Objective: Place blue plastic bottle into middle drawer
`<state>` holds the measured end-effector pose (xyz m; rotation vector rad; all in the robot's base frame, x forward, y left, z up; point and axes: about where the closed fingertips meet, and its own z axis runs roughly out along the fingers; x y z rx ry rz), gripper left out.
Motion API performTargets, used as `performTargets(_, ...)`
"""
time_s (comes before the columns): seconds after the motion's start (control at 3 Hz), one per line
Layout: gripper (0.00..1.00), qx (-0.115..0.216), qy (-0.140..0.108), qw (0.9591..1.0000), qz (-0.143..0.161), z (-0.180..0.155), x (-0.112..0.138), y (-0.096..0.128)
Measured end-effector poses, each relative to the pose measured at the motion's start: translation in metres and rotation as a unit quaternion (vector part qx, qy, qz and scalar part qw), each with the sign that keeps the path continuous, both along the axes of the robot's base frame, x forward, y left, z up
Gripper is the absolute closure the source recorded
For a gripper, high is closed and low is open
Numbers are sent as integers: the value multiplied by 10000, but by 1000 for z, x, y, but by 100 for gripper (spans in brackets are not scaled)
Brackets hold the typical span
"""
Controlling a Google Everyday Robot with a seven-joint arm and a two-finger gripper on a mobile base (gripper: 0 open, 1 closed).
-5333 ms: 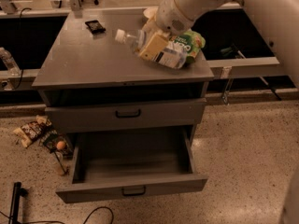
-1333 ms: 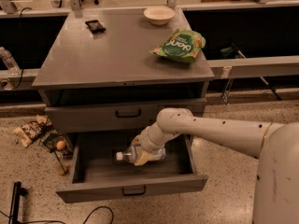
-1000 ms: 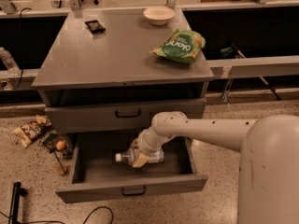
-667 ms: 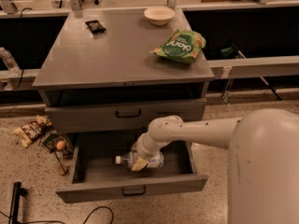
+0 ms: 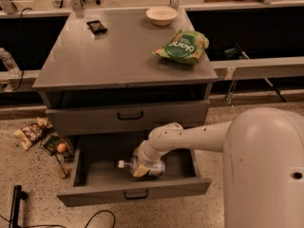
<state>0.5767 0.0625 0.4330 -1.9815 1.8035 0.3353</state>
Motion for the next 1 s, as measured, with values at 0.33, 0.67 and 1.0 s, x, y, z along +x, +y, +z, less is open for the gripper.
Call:
performTargets(0.33,0,79,-101,9999,-38,4,3,-3)
performTargets(0.67,18,213,-100,9996,-164,13,5,-12)
performTargets(1.0,47,551,-57,9977,-383,34,-5,-33)
